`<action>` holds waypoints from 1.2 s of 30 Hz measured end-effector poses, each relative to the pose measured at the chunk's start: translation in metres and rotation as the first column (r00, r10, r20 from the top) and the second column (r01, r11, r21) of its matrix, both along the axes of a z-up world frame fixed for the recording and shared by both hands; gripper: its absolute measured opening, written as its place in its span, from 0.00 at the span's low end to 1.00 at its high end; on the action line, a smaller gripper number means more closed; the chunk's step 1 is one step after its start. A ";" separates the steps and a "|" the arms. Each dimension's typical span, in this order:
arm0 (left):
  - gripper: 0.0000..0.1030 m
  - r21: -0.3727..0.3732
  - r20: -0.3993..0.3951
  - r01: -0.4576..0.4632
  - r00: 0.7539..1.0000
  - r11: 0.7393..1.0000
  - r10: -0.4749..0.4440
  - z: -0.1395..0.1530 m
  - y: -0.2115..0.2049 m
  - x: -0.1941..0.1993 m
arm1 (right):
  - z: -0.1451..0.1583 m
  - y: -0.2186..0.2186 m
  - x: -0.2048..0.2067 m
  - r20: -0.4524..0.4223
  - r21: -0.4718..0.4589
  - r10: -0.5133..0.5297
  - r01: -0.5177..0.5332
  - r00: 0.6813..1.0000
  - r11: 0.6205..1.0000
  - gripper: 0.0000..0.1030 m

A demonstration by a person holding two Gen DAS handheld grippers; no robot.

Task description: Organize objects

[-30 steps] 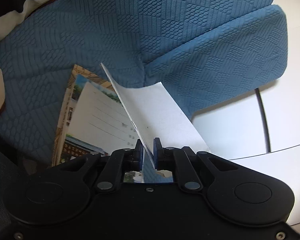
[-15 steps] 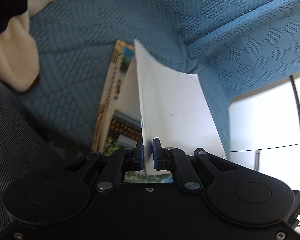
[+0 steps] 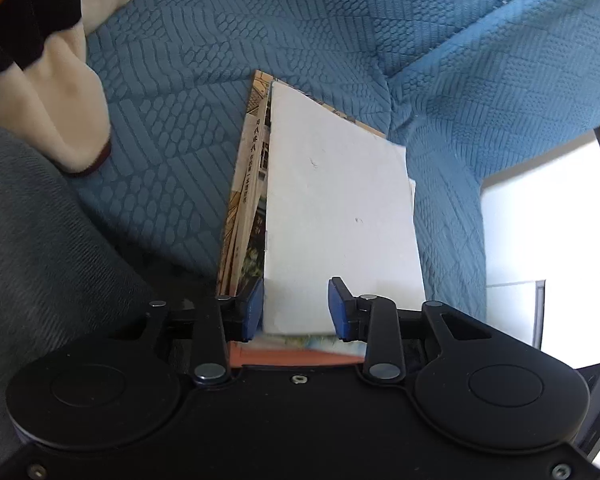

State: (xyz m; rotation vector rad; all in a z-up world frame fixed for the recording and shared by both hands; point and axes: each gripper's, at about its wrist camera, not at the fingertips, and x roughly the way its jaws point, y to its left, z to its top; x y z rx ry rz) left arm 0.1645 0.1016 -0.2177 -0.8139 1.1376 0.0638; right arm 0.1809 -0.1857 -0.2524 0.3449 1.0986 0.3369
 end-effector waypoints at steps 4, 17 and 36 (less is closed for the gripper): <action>0.39 0.075 0.037 0.035 0.999 0.997 -0.038 0.030 -0.006 -0.013 | 0.025 -0.010 -0.009 0.039 0.005 0.006 -0.006 0.999 1.000 0.36; 0.54 0.347 0.306 0.028 0.942 0.937 -0.141 0.177 -0.021 -0.049 | 0.174 -0.017 -0.033 0.399 0.041 0.066 -0.090 0.915 0.995 0.36; 0.97 0.460 0.376 0.036 0.897 0.887 -0.232 0.223 -0.063 -0.099 | 0.189 -0.036 -0.106 0.440 0.011 0.060 -0.072 0.896 0.997 0.36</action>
